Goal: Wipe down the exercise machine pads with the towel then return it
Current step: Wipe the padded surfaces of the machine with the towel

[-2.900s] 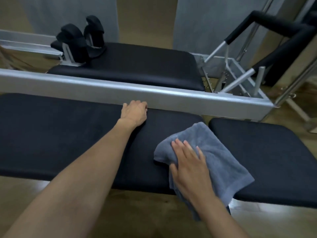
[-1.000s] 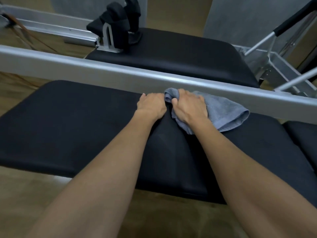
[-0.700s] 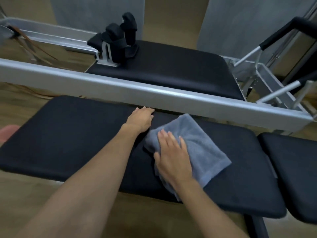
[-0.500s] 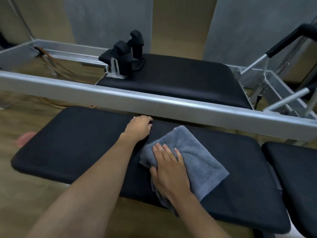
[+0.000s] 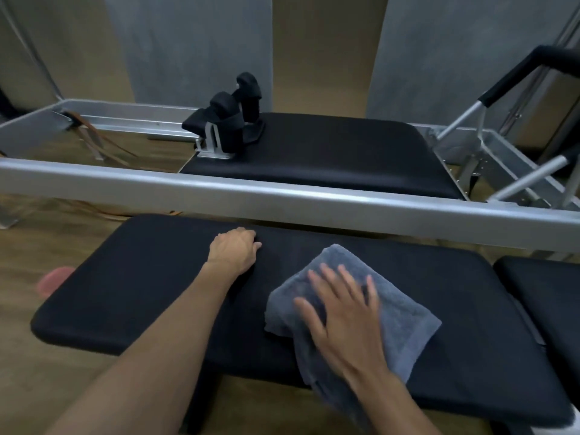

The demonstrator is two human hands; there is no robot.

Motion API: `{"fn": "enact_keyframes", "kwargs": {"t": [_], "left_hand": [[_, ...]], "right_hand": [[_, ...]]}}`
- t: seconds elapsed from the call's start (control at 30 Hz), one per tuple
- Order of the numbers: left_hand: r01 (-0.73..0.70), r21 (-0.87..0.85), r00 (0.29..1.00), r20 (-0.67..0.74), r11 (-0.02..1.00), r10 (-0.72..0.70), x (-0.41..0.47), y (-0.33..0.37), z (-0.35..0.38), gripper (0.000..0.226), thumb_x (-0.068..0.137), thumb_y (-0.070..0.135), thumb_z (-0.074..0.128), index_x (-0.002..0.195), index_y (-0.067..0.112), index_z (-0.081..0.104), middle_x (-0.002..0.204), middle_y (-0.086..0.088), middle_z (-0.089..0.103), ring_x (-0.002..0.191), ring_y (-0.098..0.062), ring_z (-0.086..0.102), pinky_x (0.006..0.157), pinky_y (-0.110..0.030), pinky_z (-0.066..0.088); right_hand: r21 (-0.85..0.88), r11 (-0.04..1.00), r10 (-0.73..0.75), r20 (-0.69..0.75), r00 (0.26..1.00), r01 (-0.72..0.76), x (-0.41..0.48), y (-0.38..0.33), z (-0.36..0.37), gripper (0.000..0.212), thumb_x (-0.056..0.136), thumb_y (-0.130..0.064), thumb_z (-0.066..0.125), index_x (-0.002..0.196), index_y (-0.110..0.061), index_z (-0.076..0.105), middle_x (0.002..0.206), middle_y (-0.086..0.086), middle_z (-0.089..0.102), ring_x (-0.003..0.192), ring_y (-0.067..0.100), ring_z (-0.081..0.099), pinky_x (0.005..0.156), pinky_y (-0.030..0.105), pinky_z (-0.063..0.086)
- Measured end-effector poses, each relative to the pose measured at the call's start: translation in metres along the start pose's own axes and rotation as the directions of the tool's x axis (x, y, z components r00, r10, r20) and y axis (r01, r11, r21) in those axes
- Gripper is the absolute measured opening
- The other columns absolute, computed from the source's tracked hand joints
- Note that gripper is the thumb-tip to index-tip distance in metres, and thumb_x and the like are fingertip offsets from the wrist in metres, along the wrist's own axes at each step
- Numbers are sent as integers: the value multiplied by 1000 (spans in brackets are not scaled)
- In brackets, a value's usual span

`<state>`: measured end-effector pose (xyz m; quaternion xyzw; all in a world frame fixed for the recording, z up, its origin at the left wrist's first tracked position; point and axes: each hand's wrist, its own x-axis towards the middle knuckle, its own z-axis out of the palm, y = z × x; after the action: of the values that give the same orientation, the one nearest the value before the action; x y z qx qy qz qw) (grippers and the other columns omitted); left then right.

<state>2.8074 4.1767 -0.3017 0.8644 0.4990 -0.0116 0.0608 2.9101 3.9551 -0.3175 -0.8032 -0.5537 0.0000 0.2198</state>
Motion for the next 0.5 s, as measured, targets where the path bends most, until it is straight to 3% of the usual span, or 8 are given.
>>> {"fn": "enact_keyframes", "kwargs": {"t": [0.1, 0.2, 0.3, 0.4, 0.5], "left_hand": [[0, 35, 1000, 11, 999, 0, 12, 1, -7, 36, 100, 37, 40, 121, 14, 59, 123, -11, 60, 111, -33, 56, 84, -40, 44], [-19, 76, 999, 37, 997, 17, 17, 1, -9, 34, 100, 35, 42, 120, 13, 59, 119, -13, 60, 109, -33, 56, 76, -38, 40], [-20, 77, 999, 32, 997, 18, 15, 0, -9, 32, 99, 31, 44, 123, 13, 58, 120, -13, 60, 110, -33, 56, 75, -37, 39], [-27, 45, 999, 46, 999, 25, 13, -6, -11, 33, 96, 23, 48, 128, 15, 56, 123, -12, 58, 112, -33, 55, 80, -38, 43], [-61, -77, 998, 7, 995, 62, 17, -20, -15, 35, 95, 20, 49, 128, 21, 58, 125, -11, 59, 113, -33, 56, 89, -41, 46]], "right_hand": [[-214, 961, 190, 65, 980, -172, 8, -4, 1, 89, 83, -77, 1, 153, -28, 23, 162, 2, 21, 149, 25, 11, 117, 53, -2], [-214, 964, 187, 119, 975, -159, 6, -6, 8, 84, 85, -72, 2, 153, -28, 22, 163, -1, 17, 150, 20, 8, 120, 49, 0], [-200, 975, 126, 143, 982, -96, -7, -17, 9, 81, 86, -71, 9, 151, -28, 31, 160, -4, 26, 148, 17, 15, 120, 47, 0], [-137, 990, 20, 192, 981, 7, -26, -43, 15, 75, 87, -70, 30, 140, -22, 51, 149, 0, 46, 141, 22, 37, 113, 51, 14], [-171, 984, -24, 149, 989, 50, -19, -54, 24, 69, 90, -67, 32, 137, -22, 55, 144, 2, 53, 136, 25, 45, 110, 53, 18]]}}
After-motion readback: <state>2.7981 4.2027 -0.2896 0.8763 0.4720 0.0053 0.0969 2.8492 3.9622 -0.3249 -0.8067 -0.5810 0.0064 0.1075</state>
